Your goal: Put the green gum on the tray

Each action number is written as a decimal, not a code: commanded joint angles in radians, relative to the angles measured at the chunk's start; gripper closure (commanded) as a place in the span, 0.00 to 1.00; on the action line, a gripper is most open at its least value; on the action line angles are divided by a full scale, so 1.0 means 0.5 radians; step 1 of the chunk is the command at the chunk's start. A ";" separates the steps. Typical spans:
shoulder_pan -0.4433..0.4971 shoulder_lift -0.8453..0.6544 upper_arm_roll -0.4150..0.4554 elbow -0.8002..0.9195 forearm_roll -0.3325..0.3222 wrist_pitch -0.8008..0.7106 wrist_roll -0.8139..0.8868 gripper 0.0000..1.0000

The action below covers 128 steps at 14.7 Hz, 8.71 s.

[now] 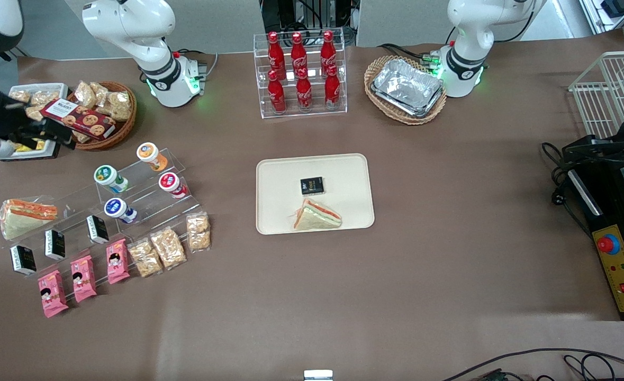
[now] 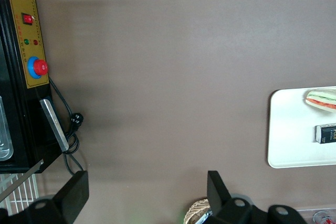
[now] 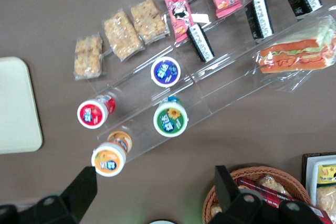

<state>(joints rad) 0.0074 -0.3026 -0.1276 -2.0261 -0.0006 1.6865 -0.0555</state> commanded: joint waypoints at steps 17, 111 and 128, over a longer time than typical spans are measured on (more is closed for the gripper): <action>-0.018 0.136 -0.055 -0.577 -0.069 0.744 -0.180 0.00; 0.366 1.060 1.206 -0.053 -0.315 1.328 1.937 0.00; 0.004 0.789 0.050 1.168 -0.060 -0.394 0.083 0.00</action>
<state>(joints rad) -0.0002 0.1175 -0.0624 -1.4523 -0.0520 1.5155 0.0090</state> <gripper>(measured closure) 0.000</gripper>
